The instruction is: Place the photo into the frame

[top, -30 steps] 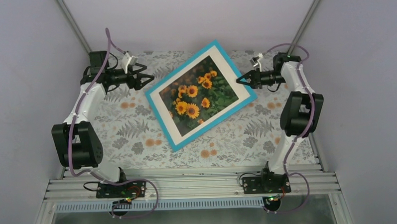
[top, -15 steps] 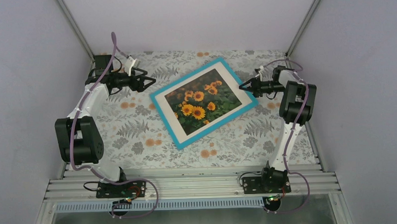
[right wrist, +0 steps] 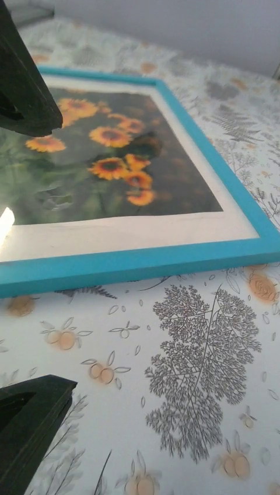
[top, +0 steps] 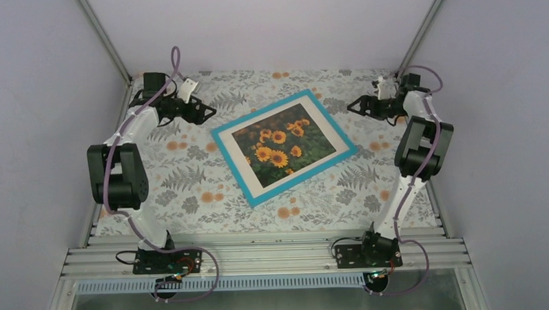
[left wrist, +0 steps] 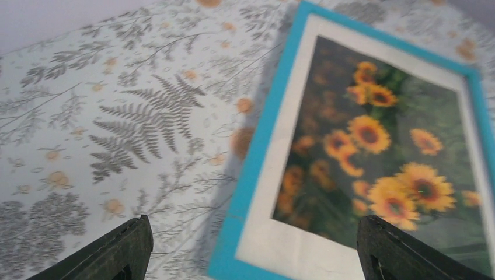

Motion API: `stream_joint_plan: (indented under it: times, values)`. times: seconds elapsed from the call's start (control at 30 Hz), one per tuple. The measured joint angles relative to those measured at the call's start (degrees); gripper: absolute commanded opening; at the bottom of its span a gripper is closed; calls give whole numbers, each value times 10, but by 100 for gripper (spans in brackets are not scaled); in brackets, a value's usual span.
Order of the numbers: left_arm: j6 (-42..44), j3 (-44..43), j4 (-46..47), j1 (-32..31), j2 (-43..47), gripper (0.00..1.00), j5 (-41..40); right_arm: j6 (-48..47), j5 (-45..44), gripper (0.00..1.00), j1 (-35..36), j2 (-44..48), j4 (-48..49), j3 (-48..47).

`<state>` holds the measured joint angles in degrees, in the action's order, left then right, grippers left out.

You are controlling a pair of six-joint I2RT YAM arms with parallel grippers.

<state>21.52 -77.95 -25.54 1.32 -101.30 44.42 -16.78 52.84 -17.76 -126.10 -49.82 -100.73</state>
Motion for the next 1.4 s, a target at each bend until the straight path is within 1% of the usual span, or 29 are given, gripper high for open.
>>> stream_joint_plan:
  times: [0.1,0.2,0.3,0.37,0.43,0.5,0.57,0.6,0.67,0.77,0.87,0.97,1.03,1.1,1.17,1.2,1.23,1.4]
  values:
    - [16,-36,-2,-9,-44,83,-40,-37,-45,92,0,83,12,51]
    - [28,-83,-5,-22,-97,79,-78,-99,-84,82,5,179,7,140]
    - [33,-135,-9,-34,-154,74,-106,-154,-121,70,19,250,0,235]
    - [36,-185,-20,-44,-198,72,-123,-183,-155,64,40,296,-4,311]
    - [37,-235,-31,-52,-241,69,-141,-203,-185,56,64,328,-6,365]
    - [38,-298,-45,-63,-290,66,-155,-215,-215,52,93,356,-1,414]
    - [34,-348,-56,-70,-332,65,-167,-217,-242,46,122,376,10,452]
    - [34,-381,-65,-75,-358,64,-173,-215,-259,45,140,380,21,473]
    - [33,-426,-83,-80,-395,62,-185,-211,-274,41,155,378,34,489]
    - [38,-501,-114,-90,-450,56,-203,-198,-302,38,174,363,66,512]
    - [51,-537,-142,-98,-479,50,-219,-182,-322,37,185,336,92,515]
    - [74,-528,-155,-107,-479,47,-230,-169,-326,35,189,321,113,506]
    - [94,-480,-137,-111,-454,45,-233,-160,-326,34,192,304,122,489]
    - [113,-414,-122,-112,-416,44,-232,-148,-325,34,193,282,128,466]
    - [135,-329,-106,-113,-366,44,-230,-140,-325,34,193,260,135,441]
    - [149,-263,-88,-112,-327,44,-232,-136,-325,34,193,250,138,429]
    - [152,-254,-89,-112,-321,44,-231,-132,-326,35,193,237,140,414]
    - [198,-49,-43,-107,-195,42,-221,-122,-328,35,193,175,147,335]
